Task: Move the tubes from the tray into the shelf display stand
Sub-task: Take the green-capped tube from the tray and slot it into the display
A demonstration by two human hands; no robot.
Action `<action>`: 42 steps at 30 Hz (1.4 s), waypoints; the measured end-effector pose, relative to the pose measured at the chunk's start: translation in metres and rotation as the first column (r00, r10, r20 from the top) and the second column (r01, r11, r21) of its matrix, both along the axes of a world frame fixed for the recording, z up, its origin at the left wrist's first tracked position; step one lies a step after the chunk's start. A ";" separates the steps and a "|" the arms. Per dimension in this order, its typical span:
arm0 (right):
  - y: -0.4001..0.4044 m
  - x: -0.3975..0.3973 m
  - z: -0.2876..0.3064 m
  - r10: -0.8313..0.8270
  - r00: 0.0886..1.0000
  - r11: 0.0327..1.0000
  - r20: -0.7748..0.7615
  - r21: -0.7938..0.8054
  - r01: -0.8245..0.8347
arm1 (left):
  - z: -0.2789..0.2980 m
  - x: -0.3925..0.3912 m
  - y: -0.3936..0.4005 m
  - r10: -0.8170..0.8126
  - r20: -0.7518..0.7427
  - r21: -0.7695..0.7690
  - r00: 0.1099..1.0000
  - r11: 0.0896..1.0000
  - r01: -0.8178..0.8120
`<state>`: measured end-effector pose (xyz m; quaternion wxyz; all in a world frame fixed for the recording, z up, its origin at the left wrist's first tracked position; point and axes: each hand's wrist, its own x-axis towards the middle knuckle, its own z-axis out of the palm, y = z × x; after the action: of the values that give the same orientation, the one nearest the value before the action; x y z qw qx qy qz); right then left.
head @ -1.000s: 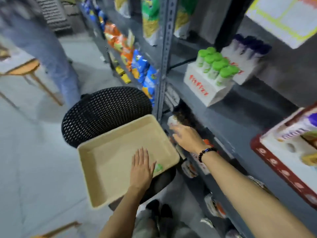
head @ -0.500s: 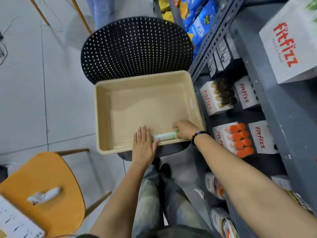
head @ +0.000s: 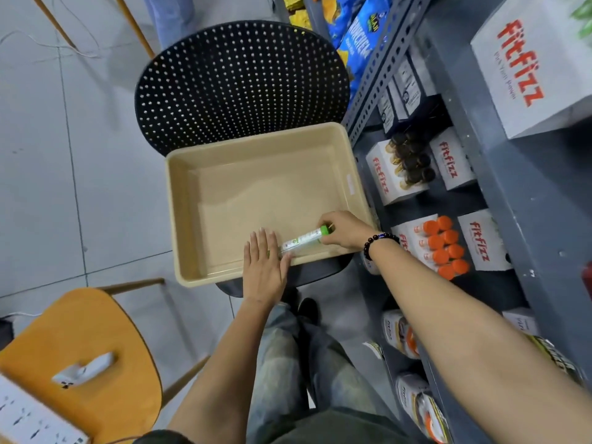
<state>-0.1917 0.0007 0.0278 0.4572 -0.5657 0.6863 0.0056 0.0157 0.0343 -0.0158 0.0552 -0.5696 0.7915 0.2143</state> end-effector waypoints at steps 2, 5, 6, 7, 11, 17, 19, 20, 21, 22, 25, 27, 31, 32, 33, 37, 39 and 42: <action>0.001 -0.005 0.016 -0.073 0.996 0.996 0.052 -0.038 0.075 | -0.001 0.001 0.000 0.009 0.003 0.020 1.000 1.000 -0.009; 0.005 -0.018 0.046 -0.127 0.991 0.986 0.030 -0.107 0.130 | 0.003 -0.001 -0.001 0.011 0.007 0.039 1.000 0.999 -0.012; 0.007 -0.024 0.057 -0.144 0.990 0.982 0.008 -0.123 0.144 | 0.008 -0.004 -0.002 -0.007 0.016 0.032 1.000 0.999 0.007; 0.010 -0.031 0.070 -0.165 0.986 0.977 -0.008 -0.139 0.162 | 0.015 -0.008 -0.005 -0.035 0.010 0.019 0.999 0.999 0.035; 0.026 -0.060 0.132 -0.256 0.963 0.945 -0.086 -0.234 0.230 | 0.048 -0.047 -0.022 -0.201 -0.071 -0.047 0.977 0.979 0.198; 0.083 -0.095 0.239 -0.457 0.859 0.854 -0.232 -0.386 0.350 | 0.127 -0.135 -0.044 -0.542 -0.209 -0.223 0.814 0.837 0.500; 0.110 -0.104 0.272 -0.545 0.789 0.800 -0.284 -0.456 0.389 | 0.148 -0.162 -0.041 -0.639 -0.257 -0.291 0.725 0.767 0.572; 0.125 -0.107 0.287 -0.589 0.747 0.771 -0.307 -0.490 0.407 | 0.156 -0.175 -0.037 -0.677 -0.275 -0.316 0.683 0.734 0.601; 0.140 -0.109 0.302 -0.632 0.706 0.740 -0.320 -0.520 0.426 | 0.165 -0.186 -0.033 -0.710 -0.290 -0.329 0.642 0.704 0.630; 0.156 -0.110 0.316 -0.671 0.667 0.707 -0.325 -0.551 0.443 | 0.172 -0.196 -0.027 -0.743 -0.298 -0.343 0.600 0.669 0.659; 0.195 -0.110 0.348 -0.762 0.575 0.610 -0.298 -0.628 0.483 | 0.188 -0.221 -0.010 -0.832 -0.289 -0.407 0.474 0.555 0.725; 0.219 -0.108 0.363 -0.795 0.525 0.575 -0.303 -0.652 0.495 | 0.195 -0.238 0.003 -0.869 -0.295 -0.435 0.398 0.493 0.753; 0.251 -0.108 0.382 -0.835 0.444 0.533 -0.326 -0.680 0.504 | 0.198 -0.270 0.026 -0.909 -0.222 -0.398 0.353 0.415 0.818; 0.255 -0.109 0.385 -0.849 0.427 0.513 -0.311 -0.680 0.525 | 0.195 -0.277 0.030 -0.914 -0.198 -0.378 0.354 0.404 0.833; 0.259 -0.110 0.388 -0.863 0.409 0.492 -0.297 -0.677 0.547 | 0.191 -0.282 0.033 -0.918 -0.182 -0.351 0.354 0.396 0.848; 0.269 -0.116 0.395 -0.889 0.362 0.454 -0.280 -0.635 0.625 | 0.174 -0.291 0.034 -0.939 -0.083 -0.245 0.333 0.343 0.907; 0.271 -0.120 0.396 -0.883 0.356 0.469 -0.306 -0.599 0.649 | 0.169 -0.291 0.031 -0.952 -0.016 -0.254 0.305 0.299 0.920; 0.270 -0.125 0.396 -0.872 0.333 0.487 -0.358 -0.586 0.647 | 0.168 -0.290 0.030 -0.956 0.025 -0.273 0.293 0.275 0.922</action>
<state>-0.3163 0.2711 0.4235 0.0459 -0.2016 0.9674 -0.1465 -0.2745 0.0646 0.1521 0.0460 0.0232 0.9950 0.0853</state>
